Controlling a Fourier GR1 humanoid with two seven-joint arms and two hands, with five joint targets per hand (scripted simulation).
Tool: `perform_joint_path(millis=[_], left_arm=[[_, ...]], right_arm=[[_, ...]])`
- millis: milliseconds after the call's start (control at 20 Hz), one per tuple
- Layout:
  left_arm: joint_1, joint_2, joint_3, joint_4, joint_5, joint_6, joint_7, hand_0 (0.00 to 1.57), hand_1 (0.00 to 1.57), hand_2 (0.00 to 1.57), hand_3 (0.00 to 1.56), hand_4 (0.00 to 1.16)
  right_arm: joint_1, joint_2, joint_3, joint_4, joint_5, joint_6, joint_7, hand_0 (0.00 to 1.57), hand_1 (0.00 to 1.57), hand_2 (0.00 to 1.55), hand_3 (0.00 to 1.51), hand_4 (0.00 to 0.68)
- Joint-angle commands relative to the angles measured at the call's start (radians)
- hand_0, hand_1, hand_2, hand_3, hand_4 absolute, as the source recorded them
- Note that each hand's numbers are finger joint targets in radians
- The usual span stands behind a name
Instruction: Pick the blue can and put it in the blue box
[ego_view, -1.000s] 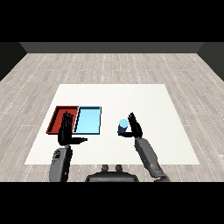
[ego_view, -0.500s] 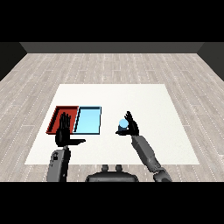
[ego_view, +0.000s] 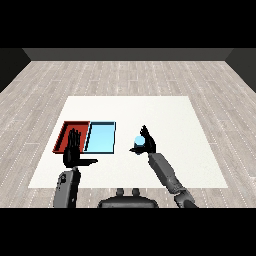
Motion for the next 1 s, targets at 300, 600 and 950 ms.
perform_joint_path(millis=[300, 600, 950], left_arm=[[-0.092, 0.003, 0.023, 0.05, 0.005, 0.032, 0.025, 0.0, 0.0, 0.0, 0.0, 0.0], [-0.003, 0.011, 0.014, 0.024, 0.011, -0.019, -0.035, 0.0, 0.0, 0.0, 0.0, 0.0], [0.007, -0.02, -0.02, 0.073, -0.016, -0.016, -0.07, 0.0, 0.0, 0.0, 0.0, 0.0]], right_arm=[[-0.101, 0.0, 0.034, 0.117, -0.024, -0.118, -0.029, 1.34, 1.34, 1.39, 1.33, 0.397], [-0.118, 0.0, 0.058, 0.108, 0.006, -0.209, 0.041, 1.57, 1.57, 1.5, 1.46, 0.677], [-0.023, -0.005, 0.028, -0.023, 0.143, -0.184, 0.056, 1.52, 1.52, 1.47, 1.42, 0.659]])
